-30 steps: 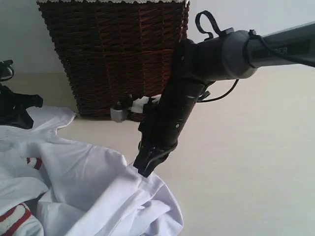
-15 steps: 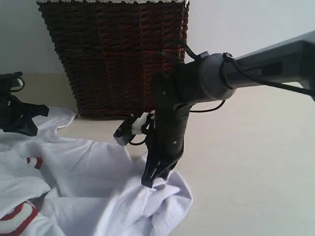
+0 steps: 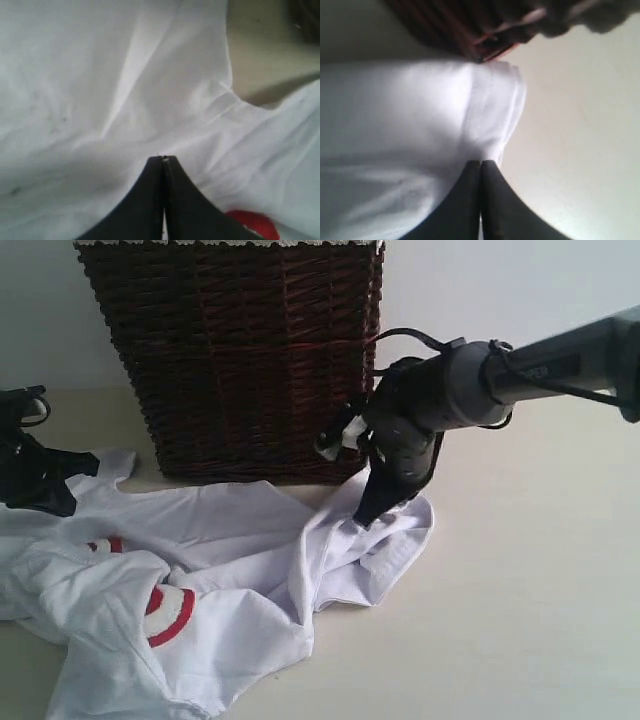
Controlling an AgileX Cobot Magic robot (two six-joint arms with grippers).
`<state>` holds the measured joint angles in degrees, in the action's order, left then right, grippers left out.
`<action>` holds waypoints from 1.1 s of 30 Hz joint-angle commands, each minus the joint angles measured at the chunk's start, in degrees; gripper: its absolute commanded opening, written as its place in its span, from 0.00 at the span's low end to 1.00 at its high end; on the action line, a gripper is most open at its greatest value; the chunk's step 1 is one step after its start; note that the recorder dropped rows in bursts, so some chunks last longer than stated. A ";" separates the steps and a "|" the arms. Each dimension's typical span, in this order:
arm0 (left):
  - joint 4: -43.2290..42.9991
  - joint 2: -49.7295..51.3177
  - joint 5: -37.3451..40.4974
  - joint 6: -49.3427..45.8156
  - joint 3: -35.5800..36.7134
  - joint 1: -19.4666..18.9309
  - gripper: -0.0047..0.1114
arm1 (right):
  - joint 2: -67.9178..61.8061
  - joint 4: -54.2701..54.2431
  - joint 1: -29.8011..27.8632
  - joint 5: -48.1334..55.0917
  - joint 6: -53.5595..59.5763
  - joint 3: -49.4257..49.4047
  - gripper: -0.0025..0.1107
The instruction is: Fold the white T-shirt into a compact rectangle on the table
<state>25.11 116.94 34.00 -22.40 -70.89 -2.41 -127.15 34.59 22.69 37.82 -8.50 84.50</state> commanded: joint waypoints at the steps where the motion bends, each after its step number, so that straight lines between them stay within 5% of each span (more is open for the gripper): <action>1: -0.05 -2.74 -0.40 -2.48 -1.42 -0.26 0.04 | 5.73 -6.24 -0.07 -3.59 5.05 0.72 0.02; 7: 16.31 -10.32 5.37 -18.31 -0.58 -0.13 0.04 | 13.50 -20.35 -0.07 -6.04 15.04 0.72 0.02; 11: 22.72 -12.95 11.66 -25.58 2.89 4.98 0.20 | 17.87 -22.56 -0.07 -5.89 16.43 0.72 0.02; 17: -1.75 -13.64 2.06 -8.60 8.61 25.63 0.21 | 22.99 -23.49 -0.07 -4.09 16.43 0.72 0.02; 20: -9.51 -12.26 0.31 2.01 9.42 31.50 0.24 | 24.84 -25.64 -0.07 -3.18 18.23 0.72 0.02; 23: -13.49 -10.45 2.64 9.86 9.63 32.69 0.29 | 25.58 -29.37 -0.07 -2.41 21.20 0.72 0.02; 28: -32.04 -10.62 12.26 26.01 11.34 32.69 0.30 | 25.78 -32.59 -0.07 -1.61 24.01 0.72 0.02; 33: -37.62 -16.98 17.25 30.15 15.29 32.69 0.30 | 25.78 -34.19 -0.07 -2.28 25.14 0.72 0.02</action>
<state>-9.61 103.93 47.73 5.15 -57.22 30.17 -102.02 1.27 22.69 36.19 15.71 84.83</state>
